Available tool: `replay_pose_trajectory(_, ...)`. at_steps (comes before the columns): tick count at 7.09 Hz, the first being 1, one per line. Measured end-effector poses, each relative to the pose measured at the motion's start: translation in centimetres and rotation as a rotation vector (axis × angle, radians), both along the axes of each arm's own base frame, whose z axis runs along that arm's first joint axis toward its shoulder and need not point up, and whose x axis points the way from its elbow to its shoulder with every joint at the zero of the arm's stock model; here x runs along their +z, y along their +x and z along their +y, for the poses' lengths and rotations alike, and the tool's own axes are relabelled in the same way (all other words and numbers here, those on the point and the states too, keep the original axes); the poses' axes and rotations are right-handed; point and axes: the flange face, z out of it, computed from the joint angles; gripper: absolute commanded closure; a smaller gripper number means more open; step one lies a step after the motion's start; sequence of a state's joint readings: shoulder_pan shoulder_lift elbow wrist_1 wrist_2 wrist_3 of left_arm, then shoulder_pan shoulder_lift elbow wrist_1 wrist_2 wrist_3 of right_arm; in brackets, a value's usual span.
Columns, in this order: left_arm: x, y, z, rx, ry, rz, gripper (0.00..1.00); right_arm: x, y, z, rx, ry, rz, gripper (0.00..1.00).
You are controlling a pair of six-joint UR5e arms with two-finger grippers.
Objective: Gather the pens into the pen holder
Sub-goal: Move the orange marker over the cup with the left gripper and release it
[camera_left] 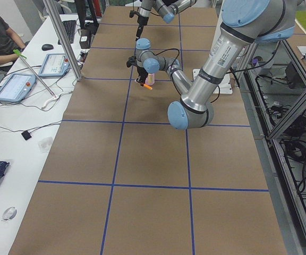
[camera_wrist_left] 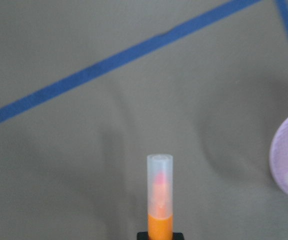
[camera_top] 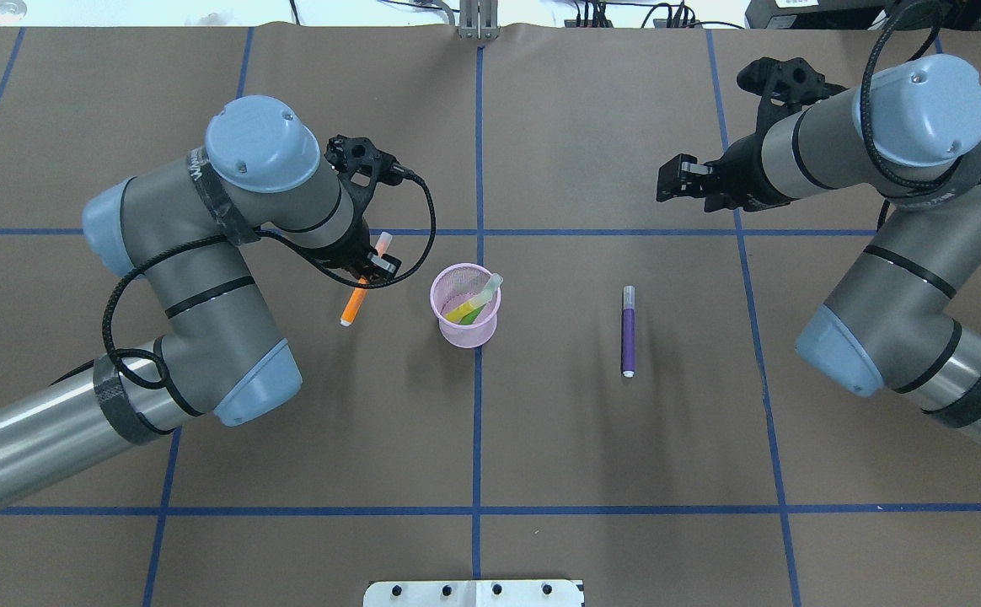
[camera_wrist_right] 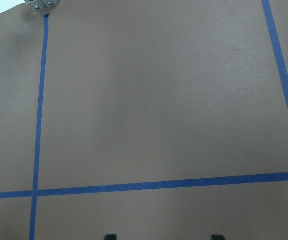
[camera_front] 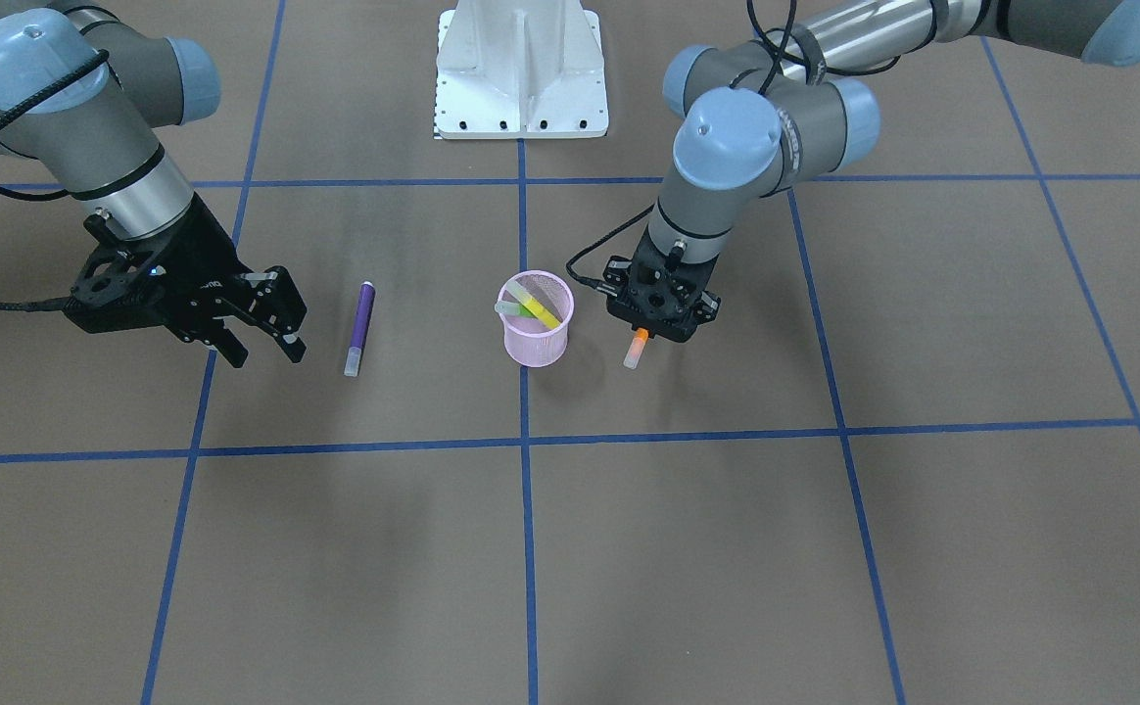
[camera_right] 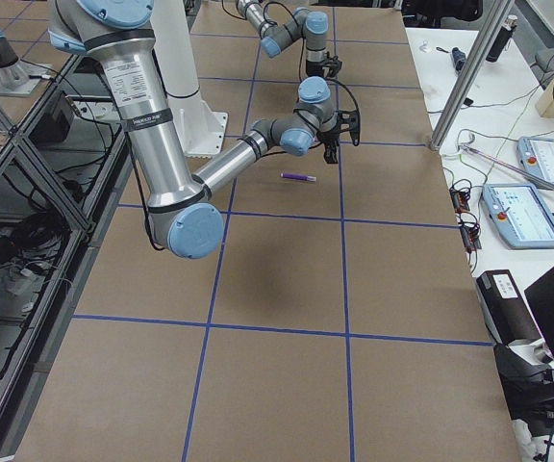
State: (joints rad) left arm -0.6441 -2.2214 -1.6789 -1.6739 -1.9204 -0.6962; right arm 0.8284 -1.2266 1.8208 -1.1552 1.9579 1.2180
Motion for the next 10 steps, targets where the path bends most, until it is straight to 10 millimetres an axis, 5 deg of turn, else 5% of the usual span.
replay_pose_trajectory(1,-2.6,-0.8,1.4,-0.067,0.099,0.027,1.00,0.1,0.0,0.0,0.003,0.000,0.003,0.26)
replay_pose_trajectory(4,-6.5,2.4,7.5,-0.221,0.346,0.184,1.00,0.2,0.0,-0.1,0.012,0.001,0.007,0.26)
replay_pose_trajectory(8,-6.6,4.3,8.0,-0.285,0.413,0.202,0.97,0.2,-0.1,-0.2,0.018,0.001,0.009,0.25)
replay_pose_trajectory(9,-6.0,4.9,7.9,-0.287,0.413,0.193,0.48,0.3,-0.1,-0.1,0.019,0.000,0.010,0.25)
replay_pose_trajectory(10,-5.8,5.4,7.9,-0.286,0.412,0.189,0.23,0.3,-0.1,-0.1,0.018,-0.001,0.010,0.25)
